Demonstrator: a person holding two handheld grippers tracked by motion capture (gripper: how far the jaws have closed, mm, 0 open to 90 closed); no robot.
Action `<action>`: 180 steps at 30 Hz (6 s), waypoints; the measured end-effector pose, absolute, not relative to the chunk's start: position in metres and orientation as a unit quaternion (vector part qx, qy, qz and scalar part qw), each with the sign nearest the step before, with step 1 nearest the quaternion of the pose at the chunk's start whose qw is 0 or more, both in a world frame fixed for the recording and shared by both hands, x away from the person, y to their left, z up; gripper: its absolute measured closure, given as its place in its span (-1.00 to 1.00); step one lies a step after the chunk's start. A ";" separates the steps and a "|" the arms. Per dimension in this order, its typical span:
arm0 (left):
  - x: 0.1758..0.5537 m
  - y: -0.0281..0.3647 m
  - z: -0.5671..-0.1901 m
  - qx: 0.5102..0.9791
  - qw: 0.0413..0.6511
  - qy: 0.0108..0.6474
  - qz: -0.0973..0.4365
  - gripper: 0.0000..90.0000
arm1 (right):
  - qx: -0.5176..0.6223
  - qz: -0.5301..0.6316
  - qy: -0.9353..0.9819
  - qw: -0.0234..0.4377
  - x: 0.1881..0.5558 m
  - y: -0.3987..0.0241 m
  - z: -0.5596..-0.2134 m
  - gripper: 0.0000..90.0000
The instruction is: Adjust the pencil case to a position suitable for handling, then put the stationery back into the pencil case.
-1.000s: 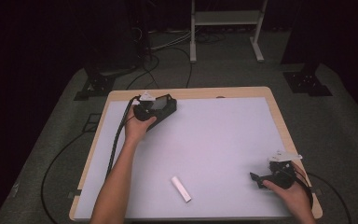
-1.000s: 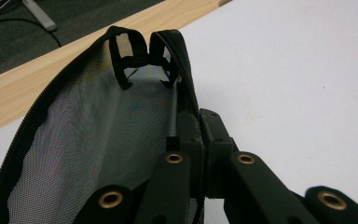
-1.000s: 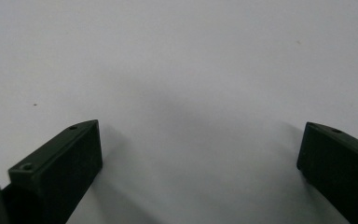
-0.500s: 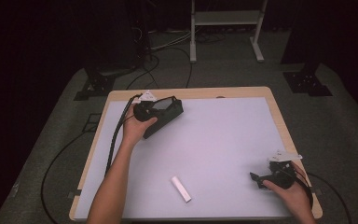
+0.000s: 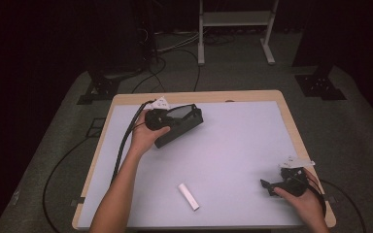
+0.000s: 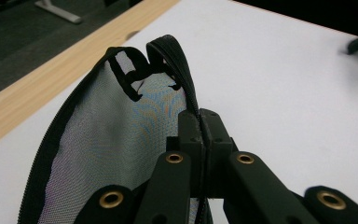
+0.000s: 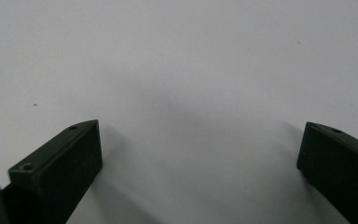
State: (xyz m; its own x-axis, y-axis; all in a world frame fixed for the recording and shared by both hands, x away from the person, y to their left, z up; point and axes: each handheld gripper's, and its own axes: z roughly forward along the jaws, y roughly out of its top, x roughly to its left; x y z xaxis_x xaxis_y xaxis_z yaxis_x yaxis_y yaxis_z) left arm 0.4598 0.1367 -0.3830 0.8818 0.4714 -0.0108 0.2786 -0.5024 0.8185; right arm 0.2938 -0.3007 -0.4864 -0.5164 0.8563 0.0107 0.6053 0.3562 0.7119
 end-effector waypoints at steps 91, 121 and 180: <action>0.359 0.119 -0.398 0.886 0.412 0.195 0.083 -0.69 | 0.456 0.338 0.802 0.185 0.294 -0.301 -0.486 -1.00; 0.315 0.187 -0.405 0.842 0.425 0.299 0.144 -0.81 | 0.456 0.339 0.802 0.185 0.294 -0.301 -0.486 -1.00; 0.284 0.251 -0.479 0.807 0.335 0.444 0.198 -0.91 | 0.464 0.351 0.795 0.172 0.290 -0.299 -0.480 -1.00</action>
